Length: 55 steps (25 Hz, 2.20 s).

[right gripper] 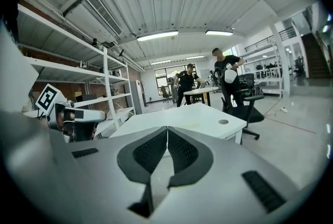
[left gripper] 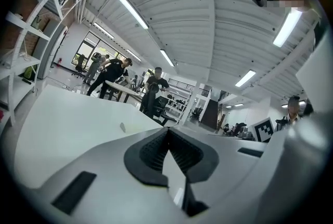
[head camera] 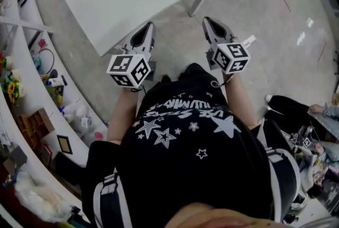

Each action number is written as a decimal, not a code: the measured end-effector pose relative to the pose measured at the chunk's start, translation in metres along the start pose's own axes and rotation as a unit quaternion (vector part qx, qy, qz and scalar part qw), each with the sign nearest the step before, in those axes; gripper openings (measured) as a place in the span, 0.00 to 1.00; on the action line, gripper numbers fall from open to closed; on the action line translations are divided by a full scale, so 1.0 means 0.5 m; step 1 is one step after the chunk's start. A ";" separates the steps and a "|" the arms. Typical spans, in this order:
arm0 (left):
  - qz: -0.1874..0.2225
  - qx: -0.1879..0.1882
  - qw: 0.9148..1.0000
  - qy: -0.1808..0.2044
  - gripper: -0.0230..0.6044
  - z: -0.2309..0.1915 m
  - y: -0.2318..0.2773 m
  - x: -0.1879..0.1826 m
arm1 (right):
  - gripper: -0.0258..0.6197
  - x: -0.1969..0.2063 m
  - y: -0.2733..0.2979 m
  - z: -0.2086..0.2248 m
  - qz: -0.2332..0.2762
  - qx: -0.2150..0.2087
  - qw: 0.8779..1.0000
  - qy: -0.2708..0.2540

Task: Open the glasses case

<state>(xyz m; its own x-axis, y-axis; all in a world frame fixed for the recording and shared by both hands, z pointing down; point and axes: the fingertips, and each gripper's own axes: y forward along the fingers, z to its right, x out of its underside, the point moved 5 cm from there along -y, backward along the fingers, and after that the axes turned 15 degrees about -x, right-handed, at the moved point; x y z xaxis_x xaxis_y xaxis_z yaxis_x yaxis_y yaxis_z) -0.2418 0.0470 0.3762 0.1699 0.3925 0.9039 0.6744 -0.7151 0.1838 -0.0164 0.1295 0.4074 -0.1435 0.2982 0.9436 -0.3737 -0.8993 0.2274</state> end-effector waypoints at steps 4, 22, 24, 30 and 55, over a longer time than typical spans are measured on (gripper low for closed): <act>-0.003 -0.001 1.000 -0.002 0.06 -0.006 0.026 -0.005 | 0.05 -0.012 0.021 0.024 0.000 0.002 1.000 0.000; 0.002 -0.063 0.998 0.002 0.06 -0.024 0.258 -0.041 | 0.05 -0.092 0.220 0.252 -0.013 -0.067 0.998 -0.005; 0.002 -0.072 0.997 0.002 0.06 -0.019 0.293 -0.048 | 0.05 -0.109 0.242 0.289 -0.013 -0.075 0.997 -0.005; -0.002 -0.102 0.995 0.006 0.06 -0.006 0.386 -0.066 | 0.05 -0.160 0.304 0.390 -0.023 -0.104 0.994 -0.011; -0.046 -0.265 0.963 0.038 0.06 -0.003 0.639 0.040 | 0.05 -0.164 0.514 0.598 -0.096 -0.270 0.958 -0.021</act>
<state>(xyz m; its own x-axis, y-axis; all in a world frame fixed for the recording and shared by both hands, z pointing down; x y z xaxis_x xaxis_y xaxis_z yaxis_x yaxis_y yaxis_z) -0.0243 -0.1745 0.4536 0.0602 0.4397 0.8961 0.2204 -0.8814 0.4177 0.1733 -0.2220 0.4603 0.0094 0.4183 0.9083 -0.8104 -0.5290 0.2520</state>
